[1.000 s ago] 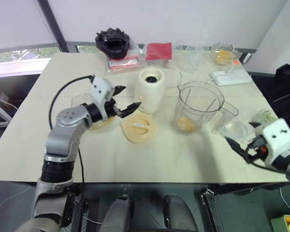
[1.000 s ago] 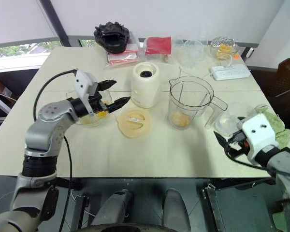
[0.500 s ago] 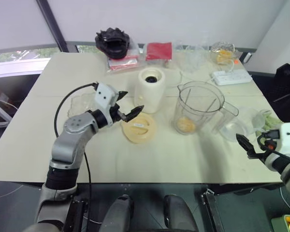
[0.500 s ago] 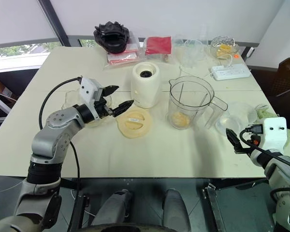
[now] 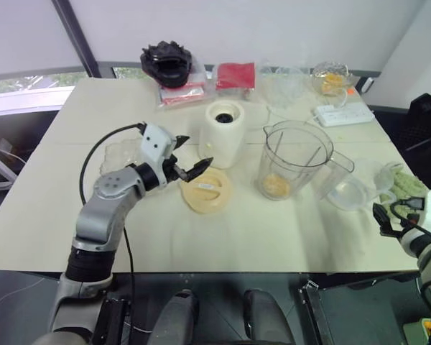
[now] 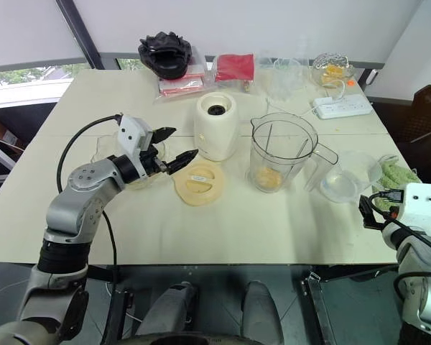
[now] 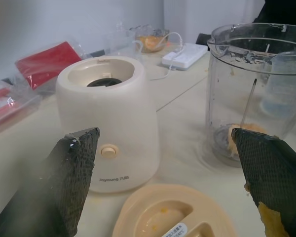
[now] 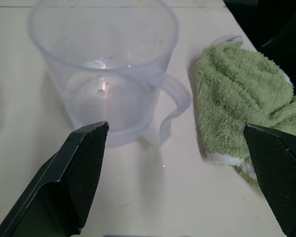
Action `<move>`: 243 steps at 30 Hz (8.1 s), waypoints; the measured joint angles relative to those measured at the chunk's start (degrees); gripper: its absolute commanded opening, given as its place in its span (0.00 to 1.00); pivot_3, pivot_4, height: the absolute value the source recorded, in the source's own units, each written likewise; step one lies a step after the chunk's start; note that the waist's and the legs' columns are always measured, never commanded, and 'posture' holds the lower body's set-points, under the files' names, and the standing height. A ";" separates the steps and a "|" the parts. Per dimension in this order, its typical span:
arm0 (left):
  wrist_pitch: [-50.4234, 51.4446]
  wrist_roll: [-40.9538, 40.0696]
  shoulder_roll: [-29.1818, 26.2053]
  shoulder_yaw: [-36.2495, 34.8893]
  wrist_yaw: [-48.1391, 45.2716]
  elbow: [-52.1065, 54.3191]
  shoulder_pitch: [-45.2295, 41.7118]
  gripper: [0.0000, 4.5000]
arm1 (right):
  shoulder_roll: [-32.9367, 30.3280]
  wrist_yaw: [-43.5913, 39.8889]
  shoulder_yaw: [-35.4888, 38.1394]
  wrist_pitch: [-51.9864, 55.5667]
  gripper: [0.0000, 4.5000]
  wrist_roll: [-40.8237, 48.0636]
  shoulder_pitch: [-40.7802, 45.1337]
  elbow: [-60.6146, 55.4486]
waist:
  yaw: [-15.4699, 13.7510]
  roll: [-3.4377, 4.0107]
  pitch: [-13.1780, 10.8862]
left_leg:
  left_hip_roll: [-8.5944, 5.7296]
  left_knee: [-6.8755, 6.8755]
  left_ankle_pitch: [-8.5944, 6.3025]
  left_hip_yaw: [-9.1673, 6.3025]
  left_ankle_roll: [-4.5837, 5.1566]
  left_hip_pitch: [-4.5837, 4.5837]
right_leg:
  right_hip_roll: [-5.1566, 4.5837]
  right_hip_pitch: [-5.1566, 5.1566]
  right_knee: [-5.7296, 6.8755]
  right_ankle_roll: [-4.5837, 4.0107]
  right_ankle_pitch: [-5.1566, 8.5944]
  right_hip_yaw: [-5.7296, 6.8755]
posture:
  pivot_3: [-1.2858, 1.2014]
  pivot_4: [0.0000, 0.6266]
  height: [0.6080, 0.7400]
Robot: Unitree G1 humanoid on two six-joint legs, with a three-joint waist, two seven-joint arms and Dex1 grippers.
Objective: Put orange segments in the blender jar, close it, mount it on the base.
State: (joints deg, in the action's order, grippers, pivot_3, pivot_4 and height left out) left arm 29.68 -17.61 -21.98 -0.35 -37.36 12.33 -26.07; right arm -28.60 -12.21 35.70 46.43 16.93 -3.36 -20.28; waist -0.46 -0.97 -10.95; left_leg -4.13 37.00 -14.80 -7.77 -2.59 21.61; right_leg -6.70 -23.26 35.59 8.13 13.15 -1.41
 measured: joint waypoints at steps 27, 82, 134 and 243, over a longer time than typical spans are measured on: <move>-0.04 -0.01 -1.50 -0.45 2.01 2.02 1.15 0.99 | -3.33 4.58 -2.98 -10.61 1.00 -7.37 8.53 18.97 | 0.24 0.10 -0.05 | -0.01 -0.04 -0.01 0.00 0.02 0.08 | 0.00 0.00 -0.17 0.00 0.00 0.00 | 0.52 0.24 1.00; 0.20 -0.45 -2.82 -0.39 2.51 4.08 0.99 1.00 | -3.17 8.99 -8.68 -23.17 0.60 -9.03 17.83 37.65 | 1.26 0.17 -0.10 | -0.02 -0.11 -0.02 -0.02 0.03 0.14 | 0.00 -0.03 -0.29 0.03 -0.02 0.00 | 0.52 0.24 1.00; -1.58 -0.11 -2.89 1.33 1.28 1.55 -1.77 1.00 | 9.23 17.38 -2.43 -25.57 0.01 2.53 18.28 25.77 | 1.39 0.52 -0.28 | -0.03 -0.27 -0.01 -0.02 0.03 0.26 | 0.01 -0.23 -0.36 0.03 -0.03 0.00 | 0.52 0.24 1.00; -4.24 0.85 0.84 2.00 1.58 -0.44 -0.82 1.00 | -24.89 -10.66 -25.26 -50.36 0.01 -30.83 31.63 26.76 | 1.41 0.70 -0.37 | -0.03 0.02 0.00 0.14 0.02 0.82 | -0.01 -0.84 -0.07 0.00 -0.09 -0.05 | 0.52 0.24 1.00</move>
State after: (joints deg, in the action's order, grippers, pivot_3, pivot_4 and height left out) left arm 25.43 -16.76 -21.14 1.65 -35.78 11.90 -26.90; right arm -53.48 -22.87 10.44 -3.93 -13.90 28.27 6.47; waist 0.94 -0.27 -11.32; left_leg -4.15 37.03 -14.80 -7.63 -2.57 22.43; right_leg -6.71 -24.10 35.52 8.13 13.06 -1.46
